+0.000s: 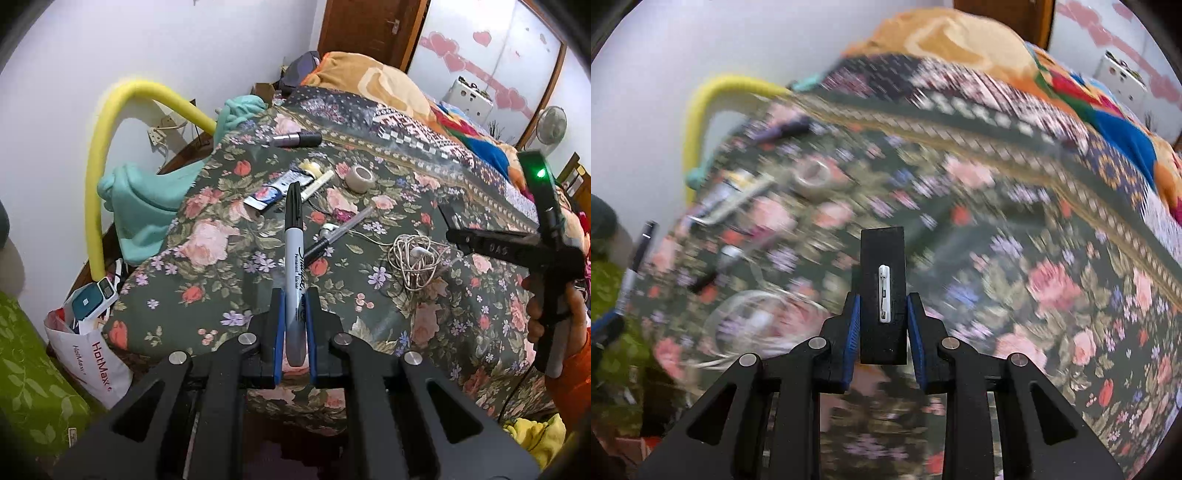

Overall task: Collect trash
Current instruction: 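Carry the marker in the left gripper over the white bin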

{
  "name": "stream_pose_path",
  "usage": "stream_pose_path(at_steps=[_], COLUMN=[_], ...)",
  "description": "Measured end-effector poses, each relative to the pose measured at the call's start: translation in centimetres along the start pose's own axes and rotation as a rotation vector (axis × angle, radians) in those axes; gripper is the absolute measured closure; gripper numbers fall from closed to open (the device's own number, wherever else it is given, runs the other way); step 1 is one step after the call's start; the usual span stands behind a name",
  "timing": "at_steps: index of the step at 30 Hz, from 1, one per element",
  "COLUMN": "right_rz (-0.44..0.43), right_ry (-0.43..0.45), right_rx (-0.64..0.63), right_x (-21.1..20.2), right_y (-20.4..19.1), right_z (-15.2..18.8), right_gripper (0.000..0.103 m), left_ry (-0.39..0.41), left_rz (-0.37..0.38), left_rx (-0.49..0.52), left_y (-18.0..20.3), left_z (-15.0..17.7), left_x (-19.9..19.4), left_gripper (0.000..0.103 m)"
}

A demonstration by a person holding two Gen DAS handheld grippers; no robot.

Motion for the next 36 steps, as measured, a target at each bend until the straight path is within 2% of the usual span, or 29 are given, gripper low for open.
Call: stream_pose_path(at_steps=[7,14,19,25,30,36], right_rz=[0.022,-0.014,-0.082,-0.177,-0.238,-0.300], right_ry=[-0.081,-0.023,0.077,0.161,0.181,0.162], right_rx=[0.035,-0.012,-0.093,-0.214,-0.316,-0.426], right_x=[2.5,-1.1,-6.1,-10.5,-12.5,-13.2], right_y=[3.5,2.3,-2.4,-11.2,-18.3,-26.3], right_z=[2.0,1.8,0.5,-0.5,0.7,3.7], right_gripper=[0.080,0.080,0.080,0.080,0.080,0.080], left_ry=[-0.023,0.003,0.039,0.072,0.093,0.097], left_rz=[0.002,-0.011,-0.042,-0.095,-0.149,-0.205], left_rx=[0.004,-0.023,-0.060,-0.109,-0.155,-0.213], left_y=[1.0,0.4,-1.8,-5.9,-10.2,-14.9], left_z=[0.1,-0.3,0.2,2.6,5.8,10.2], left_x=[1.3,0.2,-2.6,-7.2,-11.1,-14.6], left_gripper=[0.093,0.093,0.093,0.093,0.093,0.093])
Point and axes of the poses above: each gripper's, at about its wrist camera, not at the fingertips, and x roughly the way its jaws point, y to its right, z to its underside, the point moved 8 cm from there along x, roughly the way its jaws point, and after that the axes turned 5 degrees about -x, right-handed, at the moved point
